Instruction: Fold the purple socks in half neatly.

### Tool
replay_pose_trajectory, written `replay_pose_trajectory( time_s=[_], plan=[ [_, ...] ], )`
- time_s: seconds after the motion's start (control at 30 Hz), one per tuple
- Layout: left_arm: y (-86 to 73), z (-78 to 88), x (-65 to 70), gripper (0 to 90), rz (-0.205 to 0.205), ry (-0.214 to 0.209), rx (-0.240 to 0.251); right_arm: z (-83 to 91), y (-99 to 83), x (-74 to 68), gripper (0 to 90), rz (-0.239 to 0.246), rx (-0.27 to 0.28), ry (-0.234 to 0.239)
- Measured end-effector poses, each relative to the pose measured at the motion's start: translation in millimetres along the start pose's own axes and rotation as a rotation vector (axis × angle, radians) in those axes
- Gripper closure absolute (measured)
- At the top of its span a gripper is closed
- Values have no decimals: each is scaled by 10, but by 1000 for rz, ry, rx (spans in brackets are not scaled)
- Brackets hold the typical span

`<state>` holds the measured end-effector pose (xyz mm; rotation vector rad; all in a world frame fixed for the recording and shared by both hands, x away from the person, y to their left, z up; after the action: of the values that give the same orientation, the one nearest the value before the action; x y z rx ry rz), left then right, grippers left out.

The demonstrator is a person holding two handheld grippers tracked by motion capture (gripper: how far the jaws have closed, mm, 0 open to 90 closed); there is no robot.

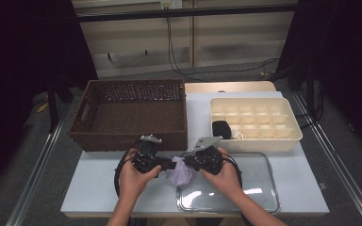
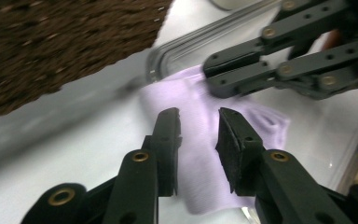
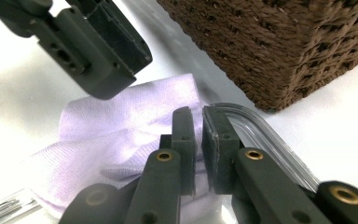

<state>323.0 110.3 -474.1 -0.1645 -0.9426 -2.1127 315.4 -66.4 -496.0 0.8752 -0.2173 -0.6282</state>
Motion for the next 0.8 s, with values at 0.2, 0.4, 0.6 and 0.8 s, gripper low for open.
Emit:
replay_pose_trajectory(
  time_s=[0.2,0.4,0.6,0.8],
  plan=[
    [-45,-30,-80,643,31,-3,-2,1,-2,-2,837,-1,0,-1],
    [-77,-96,-78,620,41,-13,-22,-1,-5,-3,837,0,5,3],
    [-120,-132,-78,604,67,-26,-23,4,-15,0,836,3,9,-7],
    [-134,-145,-72,623,69,-37,-36,6,-19,0,832,4,12,-9]
  ],
)
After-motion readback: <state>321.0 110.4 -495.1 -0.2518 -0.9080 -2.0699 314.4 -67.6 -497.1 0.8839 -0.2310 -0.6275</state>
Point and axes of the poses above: each handheld gripper's, and its own axes: z roughly backward along the jaws, y roughly out of its top, x roughly to its right, the point moved 4 cm from there along -z, roughly forward along the jaws, and after that the axes turned 1 degree about -y, right-handed, at the moved point
